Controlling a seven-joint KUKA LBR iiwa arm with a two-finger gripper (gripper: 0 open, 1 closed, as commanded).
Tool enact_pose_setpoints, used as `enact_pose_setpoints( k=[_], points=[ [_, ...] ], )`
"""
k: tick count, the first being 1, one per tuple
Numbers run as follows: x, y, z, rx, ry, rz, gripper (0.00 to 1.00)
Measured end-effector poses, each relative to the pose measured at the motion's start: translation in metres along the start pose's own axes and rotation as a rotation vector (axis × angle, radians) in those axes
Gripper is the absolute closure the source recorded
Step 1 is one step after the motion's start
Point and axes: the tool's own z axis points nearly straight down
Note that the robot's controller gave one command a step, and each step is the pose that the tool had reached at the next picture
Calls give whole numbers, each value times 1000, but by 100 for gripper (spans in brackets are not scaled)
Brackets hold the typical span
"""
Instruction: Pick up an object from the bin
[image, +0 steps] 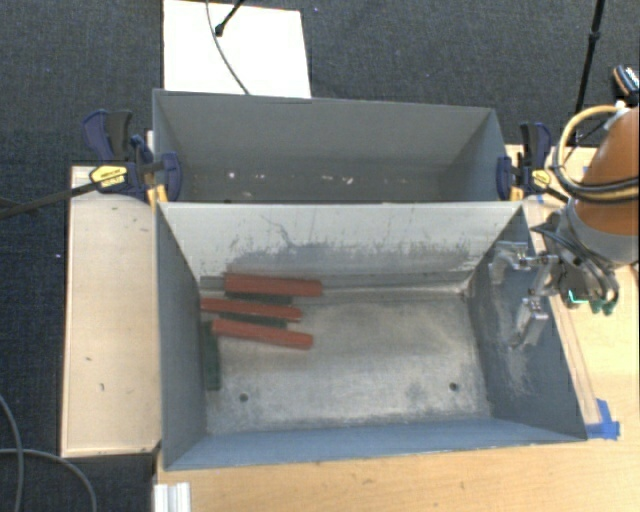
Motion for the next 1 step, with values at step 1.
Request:
enact_pose_setpoints(
  k=[1],
  points=[
    [-27, 79, 43, -3, -3, -88, 0]
  ],
)
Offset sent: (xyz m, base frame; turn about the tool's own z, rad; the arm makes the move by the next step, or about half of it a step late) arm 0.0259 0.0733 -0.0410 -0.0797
